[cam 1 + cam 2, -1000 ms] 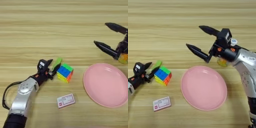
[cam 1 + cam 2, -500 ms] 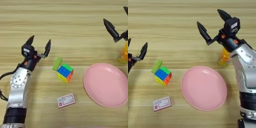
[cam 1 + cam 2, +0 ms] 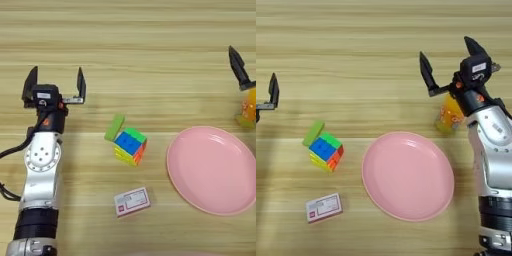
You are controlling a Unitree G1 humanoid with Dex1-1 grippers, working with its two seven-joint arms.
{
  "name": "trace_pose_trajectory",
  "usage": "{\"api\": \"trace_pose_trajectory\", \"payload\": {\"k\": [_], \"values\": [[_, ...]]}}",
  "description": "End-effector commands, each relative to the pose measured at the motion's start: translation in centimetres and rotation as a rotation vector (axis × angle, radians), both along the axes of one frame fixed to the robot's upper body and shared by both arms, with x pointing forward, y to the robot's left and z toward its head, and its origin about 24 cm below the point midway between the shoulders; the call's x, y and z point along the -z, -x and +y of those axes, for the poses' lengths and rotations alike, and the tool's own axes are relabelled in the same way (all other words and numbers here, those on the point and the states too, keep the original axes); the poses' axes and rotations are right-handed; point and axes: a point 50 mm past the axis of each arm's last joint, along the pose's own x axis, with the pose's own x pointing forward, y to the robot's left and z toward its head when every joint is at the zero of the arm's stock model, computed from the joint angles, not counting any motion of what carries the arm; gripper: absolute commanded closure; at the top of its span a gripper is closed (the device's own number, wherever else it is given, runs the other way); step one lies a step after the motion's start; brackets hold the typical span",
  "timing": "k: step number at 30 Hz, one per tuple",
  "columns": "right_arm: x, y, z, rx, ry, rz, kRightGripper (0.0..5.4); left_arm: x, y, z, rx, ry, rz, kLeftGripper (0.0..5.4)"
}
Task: Move the objects on the table
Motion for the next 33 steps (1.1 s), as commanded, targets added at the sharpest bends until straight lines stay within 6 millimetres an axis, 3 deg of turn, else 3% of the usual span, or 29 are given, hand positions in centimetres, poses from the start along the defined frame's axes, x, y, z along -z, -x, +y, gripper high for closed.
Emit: {"api": "trace_pose_trajectory", "payload": {"k": [1, 7, 15, 22, 33], "values": [[1.2, 0.2, -1.5, 0.13, -0.015, -0.01, 0.0, -0.1, -0.4, 0.3, -0.013, 0.006, -0.001, 0.01], [2.8, 0.8, -1.9, 0.236, -0.066, -0.049, 0.0, 0.0, -0.6, 0.1, 0.011, -0.001, 0.005, 0.01], [5.9, 1.5, -0.8, 0.226, -0.093, 0.035, 0.0, -0.2, -0.4, -0.4, 0.05, -0.011, -0.012, 0.01], [6.4, 1.1, -2.0, 0.323, -0.079, 0.046, 0.0, -0.4, 0.1, -0.8, 0.083, -0.012, -0.043, 0.01], [8.8, 0.3, -2.0, 0.329, -0.115, 0.193, 0.0, -0.8, 0.2, -1.1, 0.106, -0.025, -0.059, 0.01]]}}
